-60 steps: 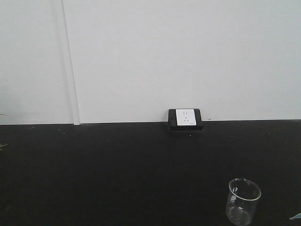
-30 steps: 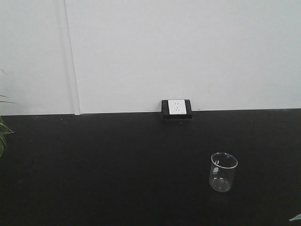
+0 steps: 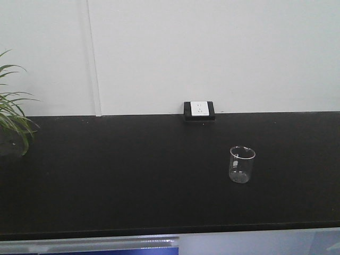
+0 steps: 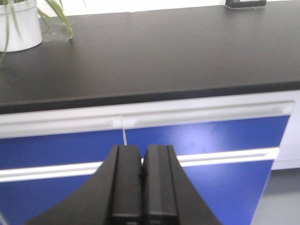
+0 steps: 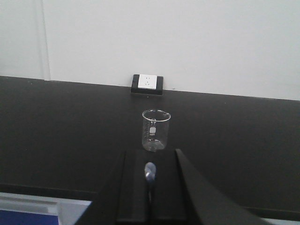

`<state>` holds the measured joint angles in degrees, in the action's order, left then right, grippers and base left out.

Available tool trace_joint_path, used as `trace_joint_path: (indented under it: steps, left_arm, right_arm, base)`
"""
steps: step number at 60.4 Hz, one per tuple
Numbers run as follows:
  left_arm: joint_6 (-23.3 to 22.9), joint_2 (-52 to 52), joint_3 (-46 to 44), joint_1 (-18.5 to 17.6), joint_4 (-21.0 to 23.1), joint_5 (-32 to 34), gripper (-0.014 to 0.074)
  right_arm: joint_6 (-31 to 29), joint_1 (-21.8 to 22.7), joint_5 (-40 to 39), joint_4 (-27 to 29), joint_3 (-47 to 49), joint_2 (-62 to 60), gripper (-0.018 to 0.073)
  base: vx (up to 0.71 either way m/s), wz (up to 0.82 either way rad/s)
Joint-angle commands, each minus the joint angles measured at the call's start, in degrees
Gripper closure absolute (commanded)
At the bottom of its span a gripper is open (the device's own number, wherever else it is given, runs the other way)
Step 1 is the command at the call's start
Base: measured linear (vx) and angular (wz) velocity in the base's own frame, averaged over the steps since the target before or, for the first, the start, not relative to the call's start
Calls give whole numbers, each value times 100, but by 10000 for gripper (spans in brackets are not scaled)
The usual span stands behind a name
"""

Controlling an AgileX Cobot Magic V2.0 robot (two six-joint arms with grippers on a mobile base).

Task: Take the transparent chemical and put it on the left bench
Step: 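Drive the base to the bench with white bins, holding the pipette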

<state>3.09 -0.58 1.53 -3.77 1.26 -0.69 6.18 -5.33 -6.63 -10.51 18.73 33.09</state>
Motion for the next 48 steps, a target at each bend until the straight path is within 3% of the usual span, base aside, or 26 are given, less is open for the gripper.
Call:
trace_joint_path:
  steps: [1, 26, 48]
  left_arm:
    - [-45, -110, 93, -10, 4, 449, 600]
    - [-45, -110, 93, -10, 4, 449, 600]
    - [-45, -110, 93, -10, 4, 449, 600]
  right_arm:
    - [-12, 32, -472, -20, 174, 26, 566]
    - [-12, 32, -471, -20, 174, -10, 566]
    - [-12, 32, -471, -20, 174, -10, 566]
  base:
    - [-32, 8]
    - [-28, 20]
    - [-19, 64]
